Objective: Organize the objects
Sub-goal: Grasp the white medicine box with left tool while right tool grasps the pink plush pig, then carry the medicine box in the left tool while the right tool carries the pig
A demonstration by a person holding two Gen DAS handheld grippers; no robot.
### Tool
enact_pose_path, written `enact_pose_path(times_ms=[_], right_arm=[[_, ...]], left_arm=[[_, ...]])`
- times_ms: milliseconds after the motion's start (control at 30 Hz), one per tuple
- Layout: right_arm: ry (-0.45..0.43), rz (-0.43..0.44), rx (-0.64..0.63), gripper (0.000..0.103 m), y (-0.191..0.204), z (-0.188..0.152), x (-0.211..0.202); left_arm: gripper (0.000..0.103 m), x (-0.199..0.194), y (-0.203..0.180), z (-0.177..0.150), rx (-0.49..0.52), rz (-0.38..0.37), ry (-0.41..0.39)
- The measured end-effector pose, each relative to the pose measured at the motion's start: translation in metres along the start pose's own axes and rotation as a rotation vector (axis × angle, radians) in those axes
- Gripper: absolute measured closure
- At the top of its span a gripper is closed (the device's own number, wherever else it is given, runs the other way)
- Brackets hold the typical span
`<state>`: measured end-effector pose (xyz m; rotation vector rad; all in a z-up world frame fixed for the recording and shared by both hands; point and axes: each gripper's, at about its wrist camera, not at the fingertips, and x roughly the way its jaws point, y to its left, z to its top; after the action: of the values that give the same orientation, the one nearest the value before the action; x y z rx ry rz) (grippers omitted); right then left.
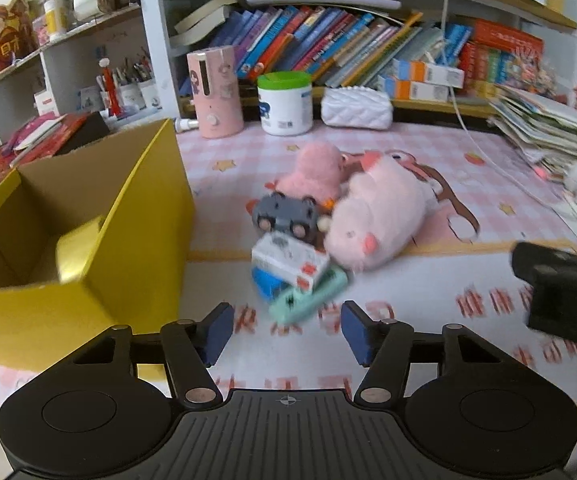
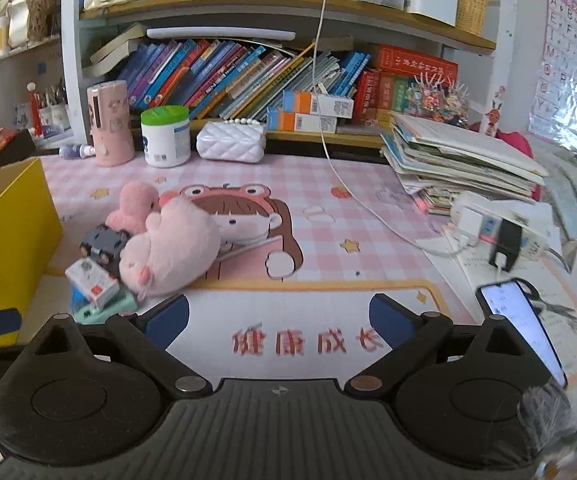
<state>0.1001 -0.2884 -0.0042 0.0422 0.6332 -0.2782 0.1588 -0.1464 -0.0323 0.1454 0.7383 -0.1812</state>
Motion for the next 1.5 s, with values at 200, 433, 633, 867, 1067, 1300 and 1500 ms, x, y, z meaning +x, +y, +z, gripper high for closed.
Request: enact_pose_path(times_ms=[200, 433, 633, 867, 1067, 1300, 1500], right_arm=[[0.010, 0.043, -0.010, 0.005, -0.006, 0.009, 0.018], [0.007, 0.086, -0.021, 0.005, -0.010, 0.014, 0.030], [0.038, 0.128, -0.016, 0.005, -0.010, 0.018, 0.044], [0.066, 0.185, 0.010, 0.005, -0.007, 0.033, 0.069], [0.107, 0.260, -0.005, 0.004, 0.014, 0.048, 0.104], [0.261, 0.363, 0.226, 0.006, 0.028, 0.055, 0.154], [0.324, 0.397, 0.368, 0.033, 0.028, 0.052, 0.173]], left_arm=[[0.043, 0.036, -0.006, 0.018, -0.011, 0.013, 0.014], [0.041, 0.065, -0.016, 0.022, 0.044, 0.049, 0.038], [0.035, 0.076, -0.017, 0.024, 0.081, 0.088, 0.029], [0.044, 0.067, -0.015, 0.023, 0.089, 0.060, 0.003], [0.044, 0.026, -0.001, 0.024, 0.035, -0.002, -0.005], [0.044, -0.009, 0.020, 0.012, -0.043, -0.003, -0.009], [0.044, -0.032, 0.027, 0.010, -0.033, -0.009, -0.078]])
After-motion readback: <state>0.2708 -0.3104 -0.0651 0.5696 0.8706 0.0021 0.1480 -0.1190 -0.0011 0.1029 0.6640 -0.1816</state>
